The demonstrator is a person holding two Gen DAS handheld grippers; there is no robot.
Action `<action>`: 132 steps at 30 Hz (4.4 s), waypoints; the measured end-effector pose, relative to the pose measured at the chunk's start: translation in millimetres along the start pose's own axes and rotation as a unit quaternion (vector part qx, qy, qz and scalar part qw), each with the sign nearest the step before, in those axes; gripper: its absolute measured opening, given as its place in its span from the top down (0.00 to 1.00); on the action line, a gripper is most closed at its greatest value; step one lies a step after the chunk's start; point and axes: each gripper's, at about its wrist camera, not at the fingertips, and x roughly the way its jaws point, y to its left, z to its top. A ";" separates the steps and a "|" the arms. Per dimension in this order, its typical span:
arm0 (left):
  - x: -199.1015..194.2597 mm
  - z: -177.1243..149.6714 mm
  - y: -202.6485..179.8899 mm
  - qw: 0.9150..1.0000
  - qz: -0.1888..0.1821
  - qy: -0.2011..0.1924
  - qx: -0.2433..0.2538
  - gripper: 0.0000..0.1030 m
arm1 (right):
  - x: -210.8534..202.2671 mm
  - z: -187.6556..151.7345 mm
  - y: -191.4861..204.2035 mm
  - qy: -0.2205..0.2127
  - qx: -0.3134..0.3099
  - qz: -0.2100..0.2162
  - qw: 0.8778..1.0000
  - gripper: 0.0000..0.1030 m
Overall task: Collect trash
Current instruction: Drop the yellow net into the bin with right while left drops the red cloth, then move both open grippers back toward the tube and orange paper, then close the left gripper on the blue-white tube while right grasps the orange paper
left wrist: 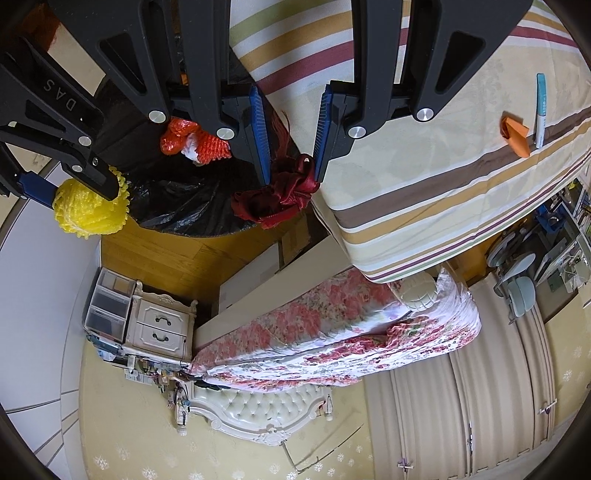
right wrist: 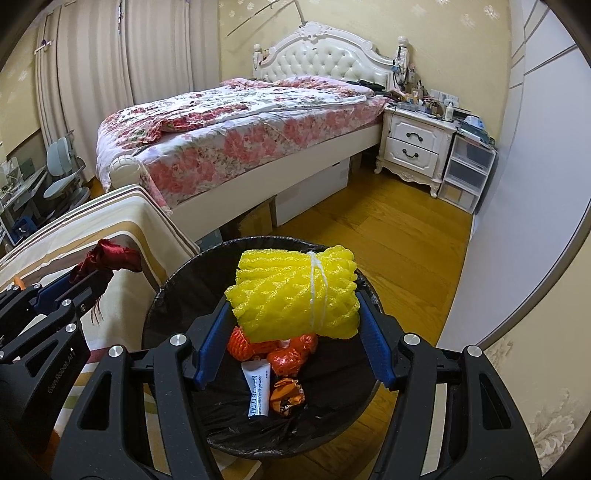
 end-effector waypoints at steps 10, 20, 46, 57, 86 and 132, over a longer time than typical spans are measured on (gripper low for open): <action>8.3 0.2 -4.8 1.000 0.005 0.009 0.001 0.62 | 7.2 -2.2 -5.8 0.008 0.004 -0.006 1.000 0.34; 5.9 2.5 -4.4 1.000 0.012 -0.001 0.001 0.38 | 7.9 -2.1 -8.2 0.008 0.006 -0.014 1.000 0.31; -41.3 -43.7 125.9 0.990 0.106 0.013 -0.087 0.32 | -15.5 -9.1 88.6 0.016 -0.053 0.067 0.996 0.25; -64.7 -80.5 209.4 0.975 0.171 0.033 -0.139 0.31 | -19.4 -19.4 185.6 0.034 -0.127 0.136 0.982 0.25; -82.1 -121.6 307.3 0.949 0.218 0.066 -0.219 0.31 | 4.7 -20.5 354.9 0.073 -0.247 0.177 0.950 0.25; -33.2 -85.5 251.3 0.978 0.109 0.089 -0.154 0.80 | 10.0 -14.3 258.0 0.082 -0.171 0.171 0.967 0.54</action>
